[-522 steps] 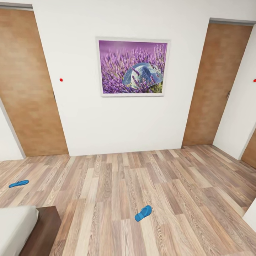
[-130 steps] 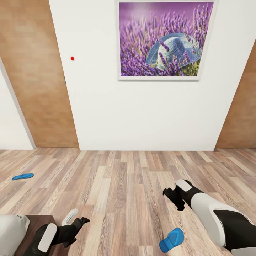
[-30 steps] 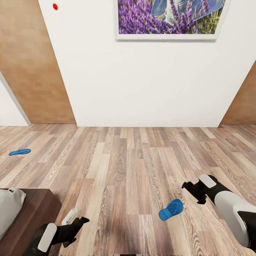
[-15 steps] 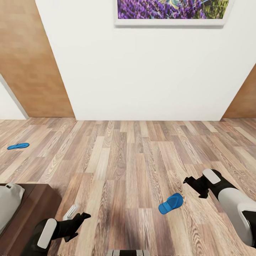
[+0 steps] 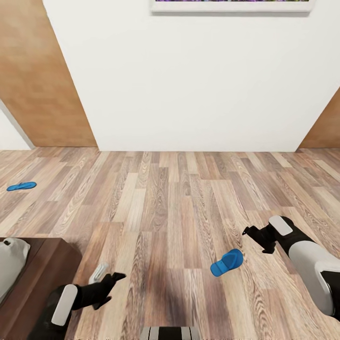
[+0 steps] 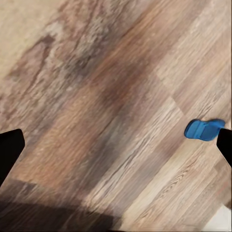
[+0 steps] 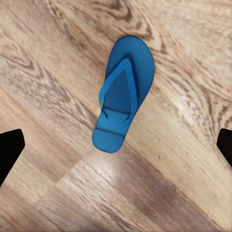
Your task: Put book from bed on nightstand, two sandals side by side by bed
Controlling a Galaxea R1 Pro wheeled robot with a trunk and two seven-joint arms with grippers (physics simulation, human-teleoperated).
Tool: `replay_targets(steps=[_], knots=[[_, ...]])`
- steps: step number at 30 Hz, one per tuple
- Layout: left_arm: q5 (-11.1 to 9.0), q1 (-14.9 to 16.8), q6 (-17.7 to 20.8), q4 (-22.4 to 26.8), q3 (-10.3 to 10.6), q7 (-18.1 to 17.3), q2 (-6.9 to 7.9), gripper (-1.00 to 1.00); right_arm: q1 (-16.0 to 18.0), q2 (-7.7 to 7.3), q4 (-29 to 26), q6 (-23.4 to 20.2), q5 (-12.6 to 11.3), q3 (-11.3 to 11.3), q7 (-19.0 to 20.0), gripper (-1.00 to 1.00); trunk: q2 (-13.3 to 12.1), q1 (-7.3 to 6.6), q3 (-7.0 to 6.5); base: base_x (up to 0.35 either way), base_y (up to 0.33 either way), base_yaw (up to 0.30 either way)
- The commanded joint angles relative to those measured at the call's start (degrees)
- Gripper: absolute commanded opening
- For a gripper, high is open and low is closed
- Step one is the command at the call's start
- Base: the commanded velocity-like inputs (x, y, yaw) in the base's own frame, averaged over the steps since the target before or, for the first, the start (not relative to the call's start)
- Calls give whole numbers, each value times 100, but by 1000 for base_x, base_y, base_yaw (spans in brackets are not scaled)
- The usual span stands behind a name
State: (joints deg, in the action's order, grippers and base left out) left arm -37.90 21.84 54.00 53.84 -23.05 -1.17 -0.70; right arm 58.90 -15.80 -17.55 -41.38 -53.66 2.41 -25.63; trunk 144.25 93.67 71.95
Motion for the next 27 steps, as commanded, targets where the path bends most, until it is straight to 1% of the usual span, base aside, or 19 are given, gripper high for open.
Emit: replay_targets(steps=[1, 3, 4, 5, 11, 14, 22, 27], knots=[[3, 4, 34, 12, -10, -103, -9, 100, 22, 2, -11, -34, -37, 24, -52, 100, 4, 1, 28, 0, 0, 0], [-4, 4, 33, 18, 28, -293, -12, 100, 58, 4, -11, -87, -38, 24, -53, 100, 6, 6, 72, 0, 0, 0], [-8, 4, 33, 21, 74, -484, -11, 100, 96, 8, -10, -152, -38, 23, -54, 100, 8, 9, 94, 0, 0, 0], [-10, 4, 32, 21, 100, -575, -9, 100, 115, 10, -10, -181, -38, 23, -54, 100, 9, 12, 116, 0, 0, 0], [-14, 4, 20, 11, 226, -989, 0, 100, 193, 41, -5, -275, -39, 23, -54, 100, 17, 27, 249, 0, 0, 0], [-15, 4, 11, -9, 255, -1138, 8, 100, 222, 73, -4, -295, -39, 23, -55, 100, 21, 35, 316, 0, 0, 0], [-16, 4, 21, -5, 276, -1313, 38, 100, 272, 168, -3, -307, -42, 18, -50, 100, 32, 55, 493, 0, 0, 0], [-16, 4, 32, 7, 277, -1463, 134, 100, 320, 190, -3, -309, -45, 16, -54, 100, 38, 68, 604, 0, 0, 0]])
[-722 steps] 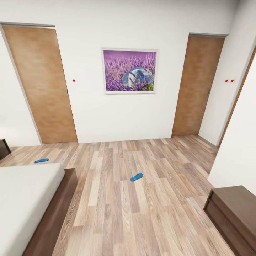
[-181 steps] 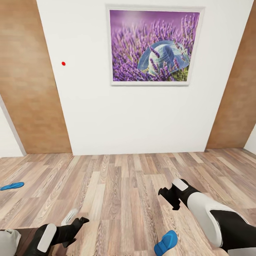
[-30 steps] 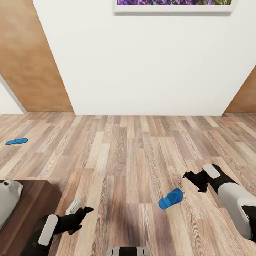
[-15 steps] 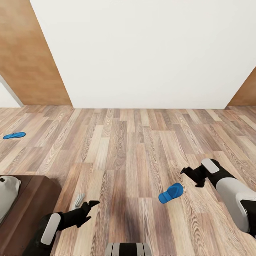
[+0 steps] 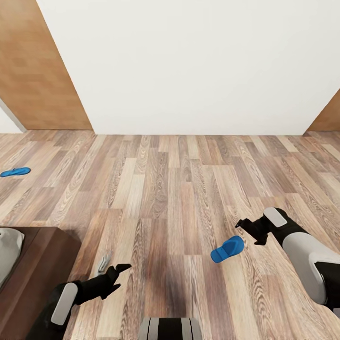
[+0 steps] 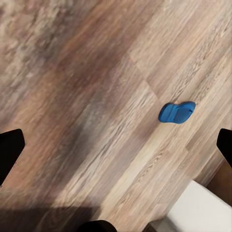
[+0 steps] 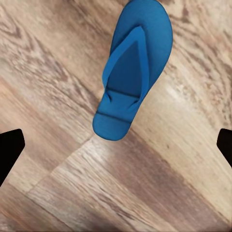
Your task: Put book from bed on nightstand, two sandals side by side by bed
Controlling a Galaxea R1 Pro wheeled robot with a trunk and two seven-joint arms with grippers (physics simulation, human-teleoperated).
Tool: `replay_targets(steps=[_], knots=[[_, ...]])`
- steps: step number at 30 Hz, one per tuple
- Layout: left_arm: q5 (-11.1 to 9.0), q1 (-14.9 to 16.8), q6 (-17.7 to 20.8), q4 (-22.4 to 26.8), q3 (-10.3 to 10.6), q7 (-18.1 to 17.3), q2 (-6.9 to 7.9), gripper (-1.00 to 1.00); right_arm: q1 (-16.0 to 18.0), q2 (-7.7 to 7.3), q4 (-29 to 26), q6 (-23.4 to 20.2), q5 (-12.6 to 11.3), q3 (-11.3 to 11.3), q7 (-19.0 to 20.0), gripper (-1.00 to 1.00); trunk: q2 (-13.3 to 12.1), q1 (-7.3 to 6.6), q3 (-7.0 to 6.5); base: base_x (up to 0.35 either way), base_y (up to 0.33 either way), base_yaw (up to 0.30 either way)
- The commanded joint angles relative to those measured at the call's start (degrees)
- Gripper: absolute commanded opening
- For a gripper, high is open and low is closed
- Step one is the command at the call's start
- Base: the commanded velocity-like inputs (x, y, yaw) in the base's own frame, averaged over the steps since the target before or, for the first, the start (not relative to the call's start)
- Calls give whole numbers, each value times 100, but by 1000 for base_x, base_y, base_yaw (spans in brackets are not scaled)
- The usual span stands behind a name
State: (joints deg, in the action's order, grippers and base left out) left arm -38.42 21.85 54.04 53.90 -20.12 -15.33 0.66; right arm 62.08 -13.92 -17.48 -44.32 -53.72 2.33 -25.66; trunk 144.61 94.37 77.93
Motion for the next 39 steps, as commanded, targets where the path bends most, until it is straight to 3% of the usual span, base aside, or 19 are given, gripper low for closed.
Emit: replay_targets(steps=[1, 13, 29, 39], knots=[[37, 3, 30, 2, -14, -80, 24, 100, 9, 4, -10, -13, -39, 25, -52, 100, 3, 1, 27, 0, 0, 0], [44, 3, 36, 6, -9, -265, 141, 100, 178, 12, -2, -7, -34, 25, -53, 100, 19, 32, 293, 0, 0, 0], [45, 3, 36, 12, -34, -286, 157, 100, 448, 6, 54, -6, -25, 22, -70, 100, 41, 73, 647, 0, 0, 0], [45, 3, 36, 8, -35, -286, 162, 100, 603, -12, 68, 41, -46, 29, -305, 100, 54, 99, 869, 0, 0, 0]])
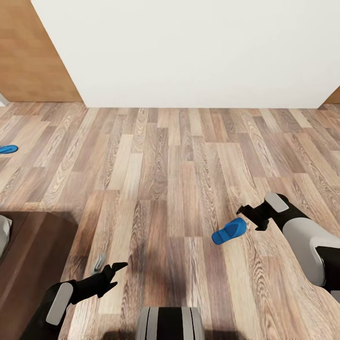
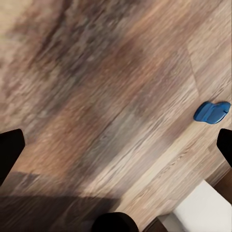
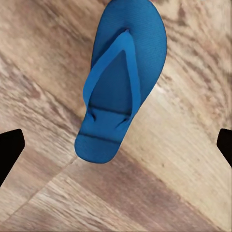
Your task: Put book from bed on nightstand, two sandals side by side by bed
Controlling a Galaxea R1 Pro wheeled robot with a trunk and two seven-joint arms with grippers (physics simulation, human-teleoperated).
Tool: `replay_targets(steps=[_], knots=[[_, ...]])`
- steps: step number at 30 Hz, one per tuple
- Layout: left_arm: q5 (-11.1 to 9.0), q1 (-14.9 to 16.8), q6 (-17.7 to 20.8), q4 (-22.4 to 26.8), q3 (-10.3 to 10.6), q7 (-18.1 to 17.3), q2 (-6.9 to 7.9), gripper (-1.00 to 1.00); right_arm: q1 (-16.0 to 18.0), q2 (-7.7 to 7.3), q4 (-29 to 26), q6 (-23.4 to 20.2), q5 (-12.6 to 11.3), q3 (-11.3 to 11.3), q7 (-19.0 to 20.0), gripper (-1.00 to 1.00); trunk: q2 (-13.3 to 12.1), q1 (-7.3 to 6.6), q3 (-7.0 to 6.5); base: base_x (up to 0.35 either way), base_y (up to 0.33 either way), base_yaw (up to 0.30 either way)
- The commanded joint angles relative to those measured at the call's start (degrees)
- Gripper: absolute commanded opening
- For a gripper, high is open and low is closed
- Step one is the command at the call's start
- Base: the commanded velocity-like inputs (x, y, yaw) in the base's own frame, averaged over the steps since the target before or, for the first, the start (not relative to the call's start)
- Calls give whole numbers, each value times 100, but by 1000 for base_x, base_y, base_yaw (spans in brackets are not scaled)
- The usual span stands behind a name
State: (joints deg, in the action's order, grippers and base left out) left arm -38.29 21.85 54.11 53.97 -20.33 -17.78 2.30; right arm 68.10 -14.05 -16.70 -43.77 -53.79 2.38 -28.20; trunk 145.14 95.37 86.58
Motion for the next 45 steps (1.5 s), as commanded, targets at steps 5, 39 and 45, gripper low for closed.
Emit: replay_targets(steps=[5, 39, 45], knots=[[32, 3, 29, 0, -15, -42, -2, 100, 13, -2, -9, 51, -63, 25, -83, 100, 8, 12, 115, 0, 0, 0], [33, 3, 67, -1, -15, -43, -2, 100, 27, -32, -6, 371, -1292, 43, -85, 100, 22, 37, 336, 0, 0, 0], [34, 3, 108, -1, -15, -43, -2, 100, 28, -26, 32, 432, -1305, 45, -88, 100, 22, 37, 336, 0, 0, 0]])
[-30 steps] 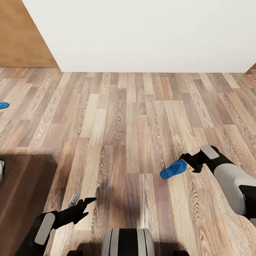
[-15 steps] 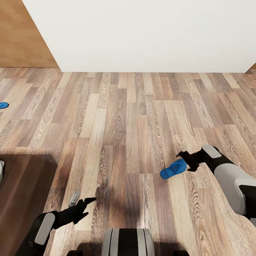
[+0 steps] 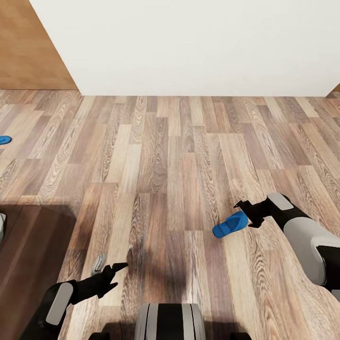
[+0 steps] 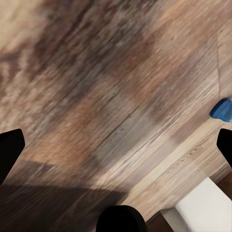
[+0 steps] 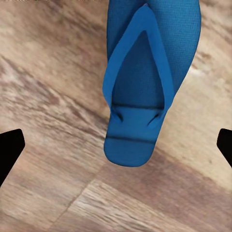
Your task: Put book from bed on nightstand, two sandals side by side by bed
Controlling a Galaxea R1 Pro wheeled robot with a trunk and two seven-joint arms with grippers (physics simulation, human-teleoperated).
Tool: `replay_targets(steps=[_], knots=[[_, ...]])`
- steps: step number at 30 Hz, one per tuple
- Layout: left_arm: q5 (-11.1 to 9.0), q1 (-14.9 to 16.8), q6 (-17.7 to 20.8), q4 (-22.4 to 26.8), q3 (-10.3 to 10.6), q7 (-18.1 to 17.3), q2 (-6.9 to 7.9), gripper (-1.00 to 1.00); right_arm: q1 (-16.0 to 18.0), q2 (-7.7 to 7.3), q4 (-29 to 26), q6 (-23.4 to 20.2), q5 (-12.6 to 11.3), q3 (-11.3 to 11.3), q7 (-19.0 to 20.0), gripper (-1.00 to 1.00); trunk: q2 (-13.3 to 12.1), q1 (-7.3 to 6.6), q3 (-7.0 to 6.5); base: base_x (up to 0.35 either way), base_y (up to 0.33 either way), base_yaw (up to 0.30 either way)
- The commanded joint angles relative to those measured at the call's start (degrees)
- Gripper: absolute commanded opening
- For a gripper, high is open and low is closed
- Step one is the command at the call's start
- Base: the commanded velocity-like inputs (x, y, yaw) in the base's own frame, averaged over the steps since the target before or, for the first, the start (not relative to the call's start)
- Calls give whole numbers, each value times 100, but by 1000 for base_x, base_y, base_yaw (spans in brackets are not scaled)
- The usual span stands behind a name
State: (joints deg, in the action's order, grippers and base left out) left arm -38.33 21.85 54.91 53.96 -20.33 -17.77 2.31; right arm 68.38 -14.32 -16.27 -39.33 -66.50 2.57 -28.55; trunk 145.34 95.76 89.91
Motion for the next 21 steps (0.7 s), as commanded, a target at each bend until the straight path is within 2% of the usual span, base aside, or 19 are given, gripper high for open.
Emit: replay_targets(steps=[1, 5, 12, 21], knots=[[38, 3, 31, 0, -15, -45, -2, 100, 0, 3, -7, 1, -35, 33, -53, 100, 1, -1, 3, 0, 0, 0], [40, 3, 38, 0, -15, -45, -2, 100, 0, 6, 9, 61, -33, 108, -58, 100, 1, -1, 3, 0, 0, 0], [43, 3, 42, -1, -15, -44, 1, 100, 0, 15, 48, 110, -16, 367, -62, 100, 1, -1, 3, 0, 0, 0], [48, 3, 44, -6, -17, -43, 1, 100, 0, 14, 115, 117, -34, 420, -63, 100, 1, -1, 3, 0, 0, 0]])
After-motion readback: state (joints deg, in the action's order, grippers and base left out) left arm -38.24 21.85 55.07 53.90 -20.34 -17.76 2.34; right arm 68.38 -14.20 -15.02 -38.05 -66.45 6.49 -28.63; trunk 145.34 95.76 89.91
